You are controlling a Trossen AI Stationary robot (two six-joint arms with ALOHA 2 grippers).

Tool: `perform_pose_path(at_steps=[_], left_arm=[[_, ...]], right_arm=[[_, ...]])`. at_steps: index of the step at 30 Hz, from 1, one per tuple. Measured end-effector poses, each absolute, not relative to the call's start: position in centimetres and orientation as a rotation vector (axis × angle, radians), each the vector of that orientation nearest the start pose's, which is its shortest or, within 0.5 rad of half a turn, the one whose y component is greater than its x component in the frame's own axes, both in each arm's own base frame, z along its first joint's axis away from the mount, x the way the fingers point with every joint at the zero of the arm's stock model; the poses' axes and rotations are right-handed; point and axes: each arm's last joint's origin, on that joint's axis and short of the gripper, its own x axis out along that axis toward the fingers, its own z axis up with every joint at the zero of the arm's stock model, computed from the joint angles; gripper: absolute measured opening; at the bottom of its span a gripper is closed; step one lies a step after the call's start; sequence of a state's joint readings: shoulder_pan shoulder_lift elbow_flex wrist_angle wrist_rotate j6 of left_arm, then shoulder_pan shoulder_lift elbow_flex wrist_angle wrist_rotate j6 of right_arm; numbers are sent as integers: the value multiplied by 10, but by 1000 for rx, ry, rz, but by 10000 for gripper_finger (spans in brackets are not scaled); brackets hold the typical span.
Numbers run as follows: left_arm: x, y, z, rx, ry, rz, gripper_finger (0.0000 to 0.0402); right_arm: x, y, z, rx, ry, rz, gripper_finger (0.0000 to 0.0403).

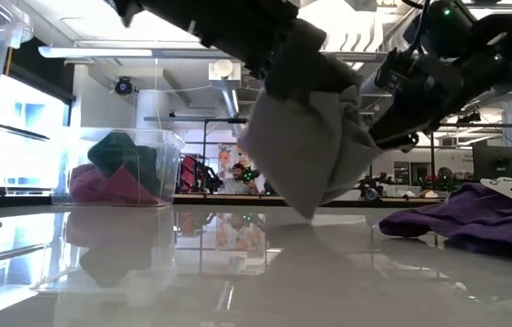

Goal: Sort towels by color in basket
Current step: Put the gray towel into the top transparent bin

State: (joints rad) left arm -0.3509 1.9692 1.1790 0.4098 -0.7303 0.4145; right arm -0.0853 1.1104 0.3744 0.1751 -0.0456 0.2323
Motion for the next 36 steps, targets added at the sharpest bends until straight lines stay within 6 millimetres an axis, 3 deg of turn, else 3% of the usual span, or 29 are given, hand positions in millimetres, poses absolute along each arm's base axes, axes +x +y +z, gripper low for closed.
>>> perform_pose_path(at_steps=[6, 11, 14, 20, 26, 30, 36], left_arm=[[390, -130, 188, 589, 436, 506, 3], [376, -119, 223, 482, 374, 783, 3], [362, -102, 251, 409, 348, 895, 3], [325, -42, 307, 340, 360, 1062, 3], [287, 35, 343, 416, 477, 1310, 3], [261, 90, 346, 285, 533, 1332, 3], [225, 150, 317, -63, 716, 1348, 3]], right_arm=[[199, -17, 171, 219, 577, -150, 165], [196, -12, 162, 153, 558, -91, 165], [192, -7, 154, 158, 475, -60, 165], [179, -1, 138, 206, 378, -56, 165], [171, 0, 128, 254, 383, -73, 165], [169, 0, 127, 256, 386, -74, 165], [169, 0, 127, 268, 384, -76, 165]])
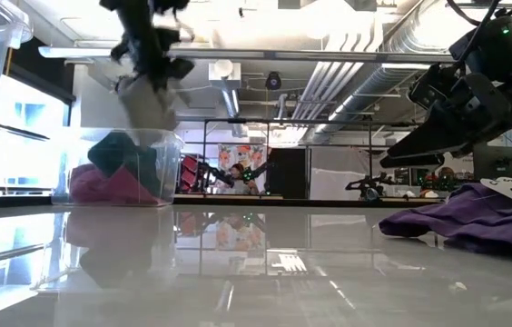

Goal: Sort towels by color in basket
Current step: Put the gray towel into the top transparent bin

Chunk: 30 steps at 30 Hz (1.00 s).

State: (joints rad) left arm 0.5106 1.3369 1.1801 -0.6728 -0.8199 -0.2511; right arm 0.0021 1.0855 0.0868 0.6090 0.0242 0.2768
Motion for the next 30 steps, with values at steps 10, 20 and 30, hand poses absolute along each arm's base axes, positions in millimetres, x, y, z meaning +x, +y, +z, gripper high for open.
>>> perform_pose_path(at_steps=[10, 20, 30], left_arm=[[197, 189, 286, -173, 970, 1489, 53], [190, 226, 264, -433, 914, 1327, 150], [193, 208, 329, -409, 815, 1247, 164]], right_arm=[[169, 0, 127, 255, 385, -73, 165], [169, 0, 127, 254, 387, -73, 165], [169, 2, 127, 250, 385, -62, 165]])
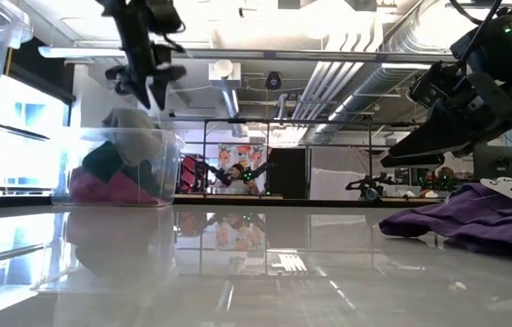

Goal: Sort towels by color in basket
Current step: Put the gray towel into the top transparent bin, then put the purple towel into the top transparent bin

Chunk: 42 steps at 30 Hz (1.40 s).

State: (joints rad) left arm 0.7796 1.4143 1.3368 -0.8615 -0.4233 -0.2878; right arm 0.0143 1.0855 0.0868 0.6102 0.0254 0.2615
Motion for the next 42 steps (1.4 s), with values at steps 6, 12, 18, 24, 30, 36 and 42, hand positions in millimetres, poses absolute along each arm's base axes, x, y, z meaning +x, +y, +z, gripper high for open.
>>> perform_pose_path(at_steps=[6, 12, 18, 24, 30, 36, 42], left_arm=[[192, 198, 330, -444, 856, 1211, 140], [197, 216, 276, -499, 876, 1208, 90], [213, 230, 233, -571, 840, 1090, 36], [216, 232, 224, -591, 907, 1037, 4], [215, 226, 255, -551, 866, 1024, 7], [220, 189, 310, -457, 753, 970, 7], [262, 106, 338, -186, 525, 790, 7]], right_arm=[[169, 2, 127, 251, 383, -62, 165], [170, 1, 127, 245, 375, -91, 165], [170, 1, 127, 245, 375, -92, 165], [170, 1, 127, 245, 375, -92, 165], [170, 1, 128, 247, 373, -92, 165], [170, 5, 128, 203, 377, -61, 165], [167, 42, 130, 44, 402, 327, 165]])
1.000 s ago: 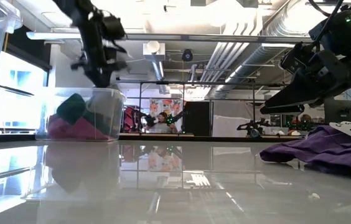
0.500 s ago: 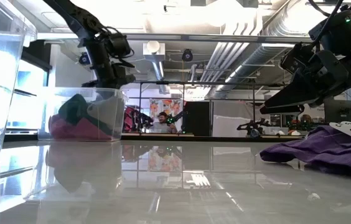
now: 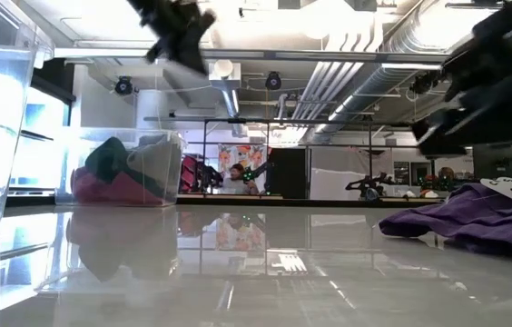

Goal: Sort towels by color in basket
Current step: Put the purple towel into the top transparent bin

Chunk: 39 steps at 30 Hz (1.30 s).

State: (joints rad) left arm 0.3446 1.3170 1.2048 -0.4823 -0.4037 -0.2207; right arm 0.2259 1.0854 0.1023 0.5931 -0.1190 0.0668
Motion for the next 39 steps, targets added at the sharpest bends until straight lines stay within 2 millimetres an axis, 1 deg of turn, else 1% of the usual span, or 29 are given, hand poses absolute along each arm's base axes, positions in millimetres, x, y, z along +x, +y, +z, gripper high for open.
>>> perform_pose_path(at_steps=[1, 3, 5, 8, 10, 12, 15, 18, 20, 22, 24, 27, 30, 34, 37, 39], left_arm=[[271, 89, 340, -131, 493, 732, 7], [291, 52, 339, -7, 427, 613, 7], [308, 17, 330, 90, 368, 518, 7], [329, -31, 314, 174, 298, 430, 7], [340, -57, 305, 192, 256, 394, 7], [351, -79, 289, 195, 234, 354, 7], [371, -103, 255, 203, 231, 308, 7], [390, -115, 222, 193, 167, 297, 7], [401, -119, 203, 173, 100, 299, 7], [409, -120, 186, 173, 44, 287, 7], [414, -121, 173, 205, 11, 257, 7], [416, -123, 163, 276, 8, 205, 7], [416, -124, 162, 315, 18, 186, 8], [418, -124, 162, 351, 38, 167, 21], [423, -121, 156, 399, 148, 142, 43], [425, -116, 150, 391, 235, 152, 62]], right_arm=[[166, 48, 130, 36, 424, 377, 165], [163, 59, 127, 33, 520, 437, 163], [158, 68, 124, 70, 632, 466, 158], [151, 81, 121, 131, 713, 505, 146], [145, 87, 119, 141, 746, 512, 138], [141, 91, 116, 123, 777, 484, 131], [138, 92, 110, 100, 816, 414, 124], [140, 93, 104, 119, 841, 379, 121], [142, 94, 100, 125, 849, 356, 121], [145, 95, 97, 117, 832, 311, 121], [149, 93, 94, 90, 794, 229, 120], [154, 87, 91, 26, 734, 70, 114], [159, 75, 88, -9, 713, -93, 98], [167, 56, 86, 41, 709, -228, 60], [173, 41, 86, 75, 706, -290, 20], [176, 31, 87, 89, 694, -317, 8]])
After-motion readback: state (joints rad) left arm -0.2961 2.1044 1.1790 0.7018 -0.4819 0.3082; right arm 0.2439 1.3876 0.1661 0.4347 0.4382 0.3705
